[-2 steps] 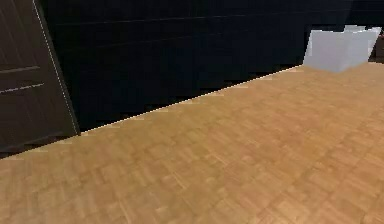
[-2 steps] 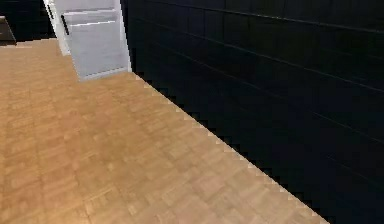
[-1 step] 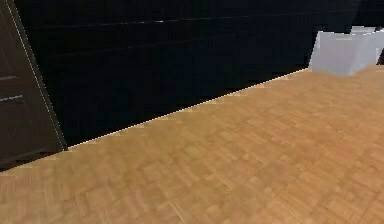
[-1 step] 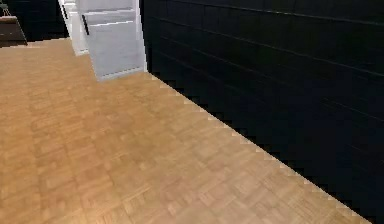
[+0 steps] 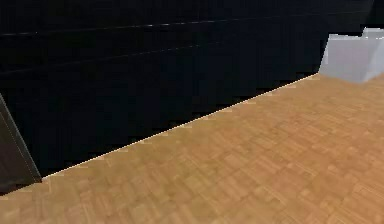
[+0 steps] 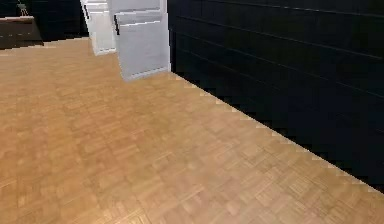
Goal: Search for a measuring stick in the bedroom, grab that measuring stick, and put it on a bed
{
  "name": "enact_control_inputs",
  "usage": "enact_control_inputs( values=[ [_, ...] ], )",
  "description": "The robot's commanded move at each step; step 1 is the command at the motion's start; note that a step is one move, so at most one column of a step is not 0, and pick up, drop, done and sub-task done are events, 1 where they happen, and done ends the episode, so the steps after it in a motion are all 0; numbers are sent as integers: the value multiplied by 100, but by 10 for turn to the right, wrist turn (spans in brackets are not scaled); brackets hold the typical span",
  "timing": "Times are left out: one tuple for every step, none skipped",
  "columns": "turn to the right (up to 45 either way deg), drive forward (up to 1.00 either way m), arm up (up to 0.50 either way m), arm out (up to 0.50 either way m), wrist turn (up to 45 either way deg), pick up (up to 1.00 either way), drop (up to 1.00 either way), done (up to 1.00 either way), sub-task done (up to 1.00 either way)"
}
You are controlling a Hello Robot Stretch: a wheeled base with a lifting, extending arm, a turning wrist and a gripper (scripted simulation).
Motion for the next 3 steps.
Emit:
enact_control_inputs(
  values=[
    [450, 0, 0, 0, 0, 0, 0, 0, 0],
    [30, 0, 0, 0, 0, 0, 0, 0, 0],
    [0, 100, 0, 0, 0, 0, 0, 0, 0]
  ],
)
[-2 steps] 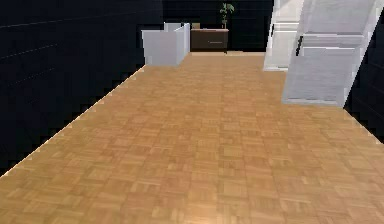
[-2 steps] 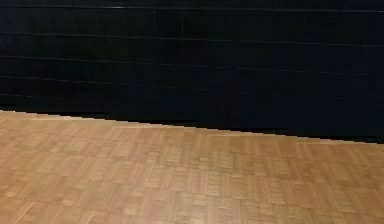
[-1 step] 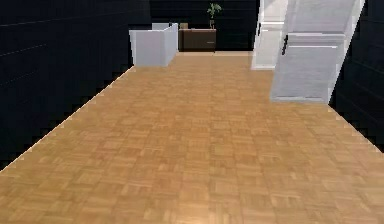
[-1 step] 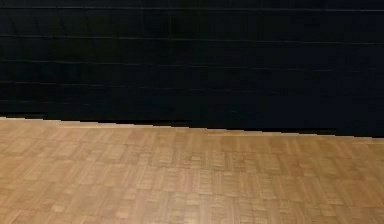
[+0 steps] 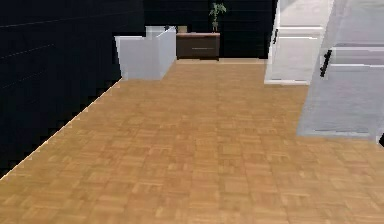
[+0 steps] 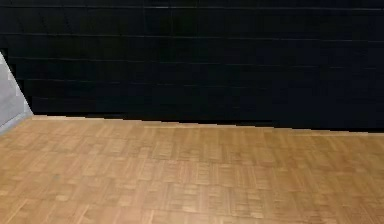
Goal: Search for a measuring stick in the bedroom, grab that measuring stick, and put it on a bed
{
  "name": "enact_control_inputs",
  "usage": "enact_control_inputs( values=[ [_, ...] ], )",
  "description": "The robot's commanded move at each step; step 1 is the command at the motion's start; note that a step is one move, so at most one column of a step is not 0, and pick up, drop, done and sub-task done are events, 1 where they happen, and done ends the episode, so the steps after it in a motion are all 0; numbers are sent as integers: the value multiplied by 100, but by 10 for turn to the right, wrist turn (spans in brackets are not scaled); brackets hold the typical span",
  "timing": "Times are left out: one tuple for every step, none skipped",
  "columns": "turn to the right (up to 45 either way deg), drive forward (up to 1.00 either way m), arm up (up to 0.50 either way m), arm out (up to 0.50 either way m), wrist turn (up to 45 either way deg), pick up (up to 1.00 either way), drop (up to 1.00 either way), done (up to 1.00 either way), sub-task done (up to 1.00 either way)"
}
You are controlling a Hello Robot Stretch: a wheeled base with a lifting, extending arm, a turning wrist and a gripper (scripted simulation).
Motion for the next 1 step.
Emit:
enact_control_inputs(
  values=[
    [0, 100, 0, 0, 0, 0, 0, 0, 0]
  ],
)
